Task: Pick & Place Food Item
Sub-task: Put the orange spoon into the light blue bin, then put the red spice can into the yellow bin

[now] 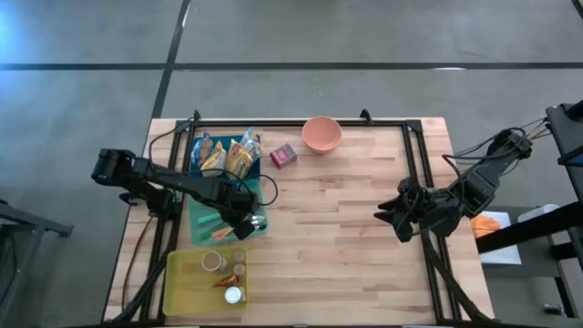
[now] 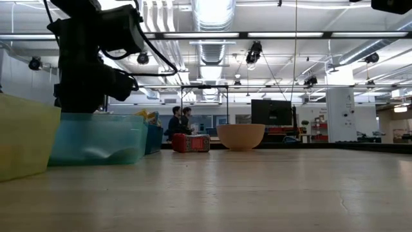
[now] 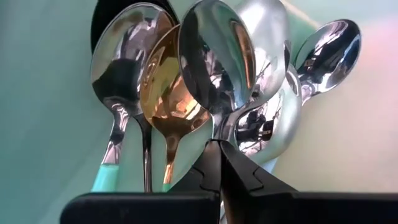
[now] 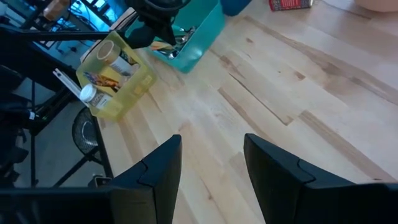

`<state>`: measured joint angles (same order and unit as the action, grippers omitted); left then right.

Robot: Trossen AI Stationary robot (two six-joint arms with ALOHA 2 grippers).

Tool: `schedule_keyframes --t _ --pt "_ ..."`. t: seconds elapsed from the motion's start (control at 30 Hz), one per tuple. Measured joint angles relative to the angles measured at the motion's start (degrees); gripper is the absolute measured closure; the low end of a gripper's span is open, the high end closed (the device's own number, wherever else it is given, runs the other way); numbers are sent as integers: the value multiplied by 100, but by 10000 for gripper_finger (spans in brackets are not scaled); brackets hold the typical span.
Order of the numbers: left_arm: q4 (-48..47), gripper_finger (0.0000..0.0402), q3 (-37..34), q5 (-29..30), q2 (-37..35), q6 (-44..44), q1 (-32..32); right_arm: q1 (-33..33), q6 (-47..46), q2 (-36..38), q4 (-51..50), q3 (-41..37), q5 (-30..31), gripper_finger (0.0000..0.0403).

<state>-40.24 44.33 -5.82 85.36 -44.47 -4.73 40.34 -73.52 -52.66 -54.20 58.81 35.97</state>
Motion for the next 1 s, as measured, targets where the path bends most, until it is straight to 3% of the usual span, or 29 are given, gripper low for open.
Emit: schedule_keyframes --t 0.47,0.8,1.0 --pt "-3 390 1 -155 0 -138 1 0 20 -2 33 0 -24 233" --pt "-36 235 22 -522 0 -708 22 0 153 -2 38 0 -44 233" --pt "-284 190 440 -530 -3 -979 24 0 231 -2 40 0 -141 233"
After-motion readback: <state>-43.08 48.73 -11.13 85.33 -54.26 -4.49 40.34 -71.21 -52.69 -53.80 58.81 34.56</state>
